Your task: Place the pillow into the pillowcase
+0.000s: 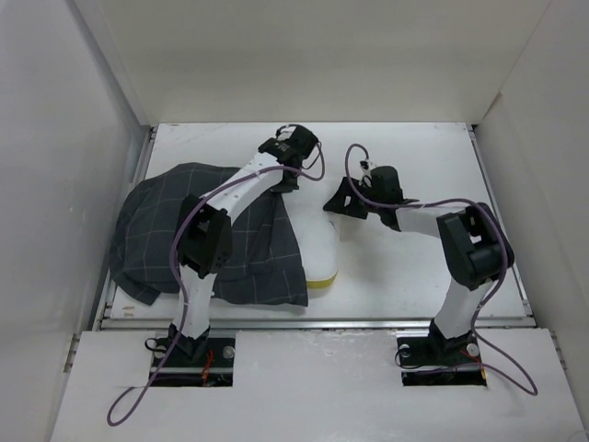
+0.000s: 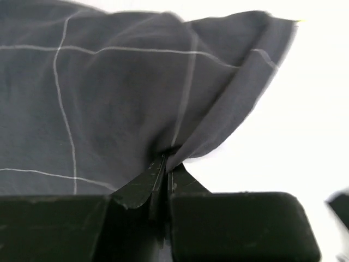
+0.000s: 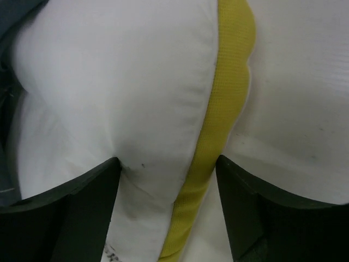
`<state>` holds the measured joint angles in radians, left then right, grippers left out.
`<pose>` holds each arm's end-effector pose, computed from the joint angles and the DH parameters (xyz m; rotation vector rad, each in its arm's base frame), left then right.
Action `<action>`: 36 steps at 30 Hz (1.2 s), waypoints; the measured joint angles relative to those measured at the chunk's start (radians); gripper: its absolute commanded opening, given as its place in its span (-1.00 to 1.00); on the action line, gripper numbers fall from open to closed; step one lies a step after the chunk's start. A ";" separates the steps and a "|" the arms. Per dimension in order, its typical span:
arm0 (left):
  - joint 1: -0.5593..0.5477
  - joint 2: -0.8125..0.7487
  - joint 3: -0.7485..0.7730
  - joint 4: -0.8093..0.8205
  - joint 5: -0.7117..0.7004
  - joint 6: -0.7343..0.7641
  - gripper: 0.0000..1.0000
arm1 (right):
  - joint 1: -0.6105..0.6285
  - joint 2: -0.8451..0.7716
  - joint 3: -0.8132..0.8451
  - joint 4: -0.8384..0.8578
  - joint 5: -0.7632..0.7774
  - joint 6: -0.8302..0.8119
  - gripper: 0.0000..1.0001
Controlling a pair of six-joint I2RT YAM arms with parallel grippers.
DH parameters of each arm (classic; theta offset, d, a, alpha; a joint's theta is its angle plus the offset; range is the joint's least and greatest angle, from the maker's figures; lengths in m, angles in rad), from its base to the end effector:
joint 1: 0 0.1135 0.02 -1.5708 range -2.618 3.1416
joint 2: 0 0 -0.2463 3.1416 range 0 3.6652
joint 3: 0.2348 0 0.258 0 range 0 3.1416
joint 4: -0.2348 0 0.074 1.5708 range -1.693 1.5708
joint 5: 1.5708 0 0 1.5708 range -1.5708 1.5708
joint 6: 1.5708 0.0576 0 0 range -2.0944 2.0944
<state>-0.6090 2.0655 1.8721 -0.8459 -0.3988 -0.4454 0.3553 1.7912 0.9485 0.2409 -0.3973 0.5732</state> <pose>0.3894 -0.2443 0.2314 0.0669 2.4904 0.0938 0.3583 0.1567 0.1345 0.0077 2.2816 0.9431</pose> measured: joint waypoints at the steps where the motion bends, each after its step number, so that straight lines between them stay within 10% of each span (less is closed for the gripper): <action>1: 0.000 0.000 0.011 -0.001 0.003 0.004 -1.00 | 0.002 0.024 0.009 0.021 -0.029 0.002 -0.45; 2: -0.001 0.000 0.025 -0.003 0.007 0.008 -1.00 | 0.006 0.042 0.017 0.045 -0.058 0.000 -0.99; 16: -0.174 0.026 0.531 -0.047 0.247 0.181 -1.00 | 0.079 -0.078 -0.064 0.597 -0.238 0.062 -1.00; 34: -0.395 -0.136 0.343 0.019 0.272 0.214 -0.99 | 0.102 -0.062 -0.259 0.899 0.227 0.339 -0.95; 36: -0.418 -0.185 0.263 0.034 0.277 0.197 -0.70 | 0.060 -0.062 -0.297 0.886 0.240 0.363 -0.80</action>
<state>-1.0271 1.8801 2.1349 -0.8124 -0.1223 -0.2485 0.4156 1.7294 0.6514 1.1267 -0.1574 0.9360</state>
